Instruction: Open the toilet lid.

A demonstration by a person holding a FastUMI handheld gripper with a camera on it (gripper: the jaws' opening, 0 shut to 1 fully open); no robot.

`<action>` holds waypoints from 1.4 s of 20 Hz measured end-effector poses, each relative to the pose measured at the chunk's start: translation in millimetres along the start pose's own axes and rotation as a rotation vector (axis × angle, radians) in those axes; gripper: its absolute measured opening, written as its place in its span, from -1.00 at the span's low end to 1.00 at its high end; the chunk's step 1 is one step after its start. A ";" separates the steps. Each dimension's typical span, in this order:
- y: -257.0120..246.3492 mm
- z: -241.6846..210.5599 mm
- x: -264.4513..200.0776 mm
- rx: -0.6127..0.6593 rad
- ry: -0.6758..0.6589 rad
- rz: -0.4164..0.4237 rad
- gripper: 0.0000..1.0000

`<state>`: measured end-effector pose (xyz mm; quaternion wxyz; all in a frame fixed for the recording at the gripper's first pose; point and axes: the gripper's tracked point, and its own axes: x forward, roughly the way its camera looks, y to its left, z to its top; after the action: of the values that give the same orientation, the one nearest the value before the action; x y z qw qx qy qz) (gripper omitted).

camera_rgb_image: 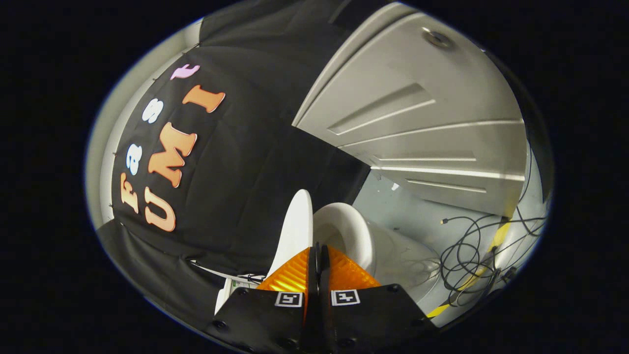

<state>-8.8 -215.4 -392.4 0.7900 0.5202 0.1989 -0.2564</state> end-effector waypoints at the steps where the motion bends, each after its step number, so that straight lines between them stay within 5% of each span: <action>1: 11.7 5.2 -1.9 -0.010 -0.013 0.018 -0.85; 14: 185.4 19.0 -18.3 -0.225 -0.207 0.146 -0.85; 28: 314.3 -32.5 -32.8 -0.513 -0.195 0.175 -0.85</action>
<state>156.2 -76.1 -159.4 0.9303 0.2912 0.1348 -0.1775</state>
